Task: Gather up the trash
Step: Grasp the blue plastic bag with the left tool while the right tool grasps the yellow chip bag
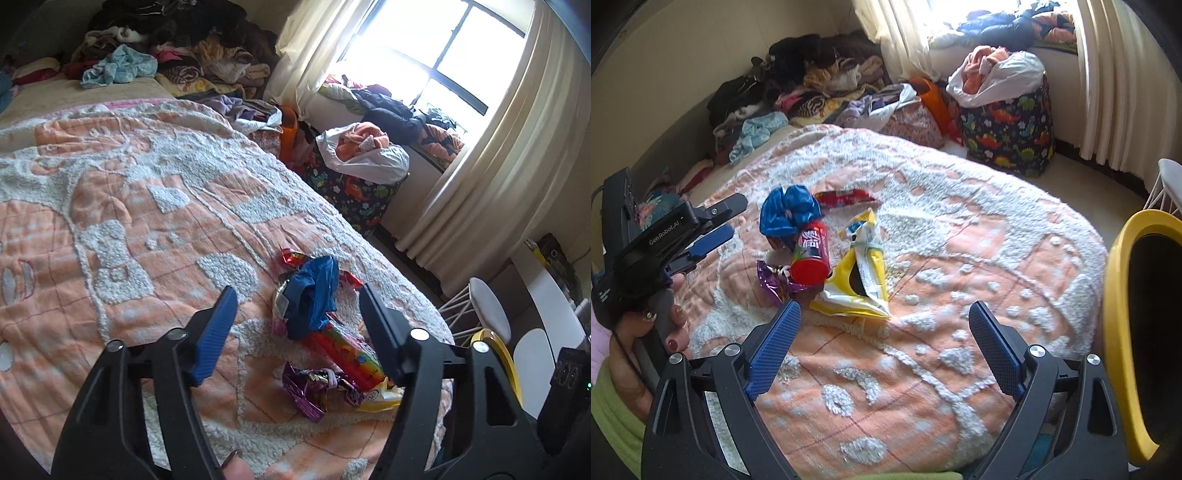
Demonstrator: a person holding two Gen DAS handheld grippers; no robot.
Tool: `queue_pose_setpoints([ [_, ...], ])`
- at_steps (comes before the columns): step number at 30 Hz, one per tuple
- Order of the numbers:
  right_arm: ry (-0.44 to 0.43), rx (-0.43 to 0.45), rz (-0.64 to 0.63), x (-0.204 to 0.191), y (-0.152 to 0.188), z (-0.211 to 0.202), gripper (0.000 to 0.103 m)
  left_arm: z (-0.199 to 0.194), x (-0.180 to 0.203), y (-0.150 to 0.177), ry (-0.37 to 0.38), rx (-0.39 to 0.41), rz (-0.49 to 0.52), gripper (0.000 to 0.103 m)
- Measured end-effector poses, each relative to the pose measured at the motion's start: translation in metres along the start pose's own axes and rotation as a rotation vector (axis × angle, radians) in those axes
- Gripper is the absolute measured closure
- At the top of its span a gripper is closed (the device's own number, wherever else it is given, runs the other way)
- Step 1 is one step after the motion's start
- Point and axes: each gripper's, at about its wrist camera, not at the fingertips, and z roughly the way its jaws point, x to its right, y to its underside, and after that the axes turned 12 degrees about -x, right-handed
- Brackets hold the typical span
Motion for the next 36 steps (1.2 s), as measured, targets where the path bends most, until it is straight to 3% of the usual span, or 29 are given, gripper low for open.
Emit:
queue_pose_setpoints([
  [4,0.005,-0.029,-0.012,-0.007,-0.006,0.018,0.013,0.006,0.002,0.001,0.019,-0.014,0.022,0.062],
  [9,0.019,-0.072,-0.002,-0.009,-0.012,0.042,0.014,0.013,0.007,-0.002,0.023,-0.017,0.049,0.07],
  [13,-0.012,-0.105,0.019,-0.007,-0.019,0.058,0.018,0.018,0.007,-0.004,0.014,-0.02,0.056,0.07],
  [21,0.015,-0.128,0.003,-0.013,-0.027,0.076,0.018,0.035,0.007,-0.005,-0.004,-0.04,0.059,0.071],
  [25,0.043,-0.135,-0.009,-0.013,-0.026,0.08,0.029,0.043,0.008,-0.004,-0.025,-0.052,0.058,0.077],
  [29,0.084,-0.131,-0.011,-0.009,-0.022,0.078,0.057,0.045,0.009,-0.003,-0.024,-0.06,0.062,0.085],
  [30,0.083,-0.126,-0.015,-0.007,-0.021,0.076,0.069,0.045,0.009,-0.002,-0.017,-0.061,0.061,0.088],
  [36,0.016,-0.089,0.024,0.011,-0.013,0.062,0.078,0.033,0.014,0.0,0.028,-0.048,0.066,0.092],
])
